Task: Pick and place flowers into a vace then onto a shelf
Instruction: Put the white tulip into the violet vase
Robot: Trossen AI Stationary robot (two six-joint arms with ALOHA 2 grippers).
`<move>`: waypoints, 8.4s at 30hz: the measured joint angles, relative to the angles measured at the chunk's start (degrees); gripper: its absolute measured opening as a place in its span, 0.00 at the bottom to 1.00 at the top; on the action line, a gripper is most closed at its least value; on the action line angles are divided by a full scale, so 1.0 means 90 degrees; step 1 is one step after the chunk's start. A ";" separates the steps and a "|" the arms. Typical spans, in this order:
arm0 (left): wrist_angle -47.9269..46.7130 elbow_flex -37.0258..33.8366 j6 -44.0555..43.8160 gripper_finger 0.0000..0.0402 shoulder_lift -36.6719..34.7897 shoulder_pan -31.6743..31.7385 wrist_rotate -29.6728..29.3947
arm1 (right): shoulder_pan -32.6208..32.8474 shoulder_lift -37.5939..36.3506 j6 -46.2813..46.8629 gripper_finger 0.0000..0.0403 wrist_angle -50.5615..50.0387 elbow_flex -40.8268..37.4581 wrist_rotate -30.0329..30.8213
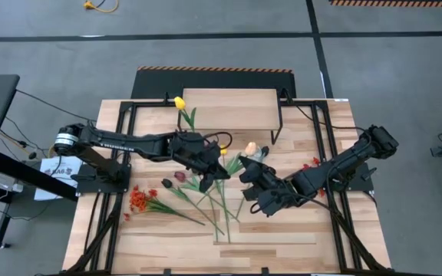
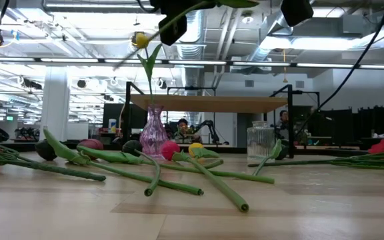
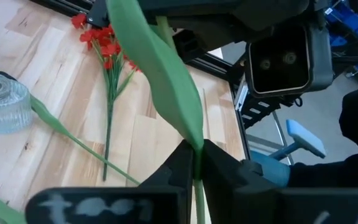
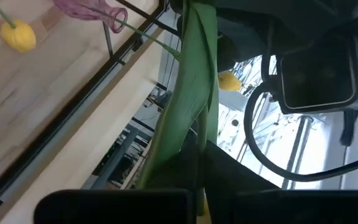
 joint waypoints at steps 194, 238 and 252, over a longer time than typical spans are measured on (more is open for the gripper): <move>0.4295 -0.3079 0.3357 0.03 -0.2637 0.0997 -0.1729 | -0.0693 -0.4825 1.0774 0.00 0.4850 -0.6232 -0.6043; 0.5373 -0.4163 0.3458 0.03 -0.2463 0.0846 -0.3479 | -0.0693 -0.3742 1.0750 0.00 0.5610 -0.6234 -0.6016; 0.5251 -0.4163 0.3169 0.03 -0.2387 0.1128 -0.3174 | -0.0693 -0.3745 1.0743 0.00 0.5601 -0.6234 -0.6016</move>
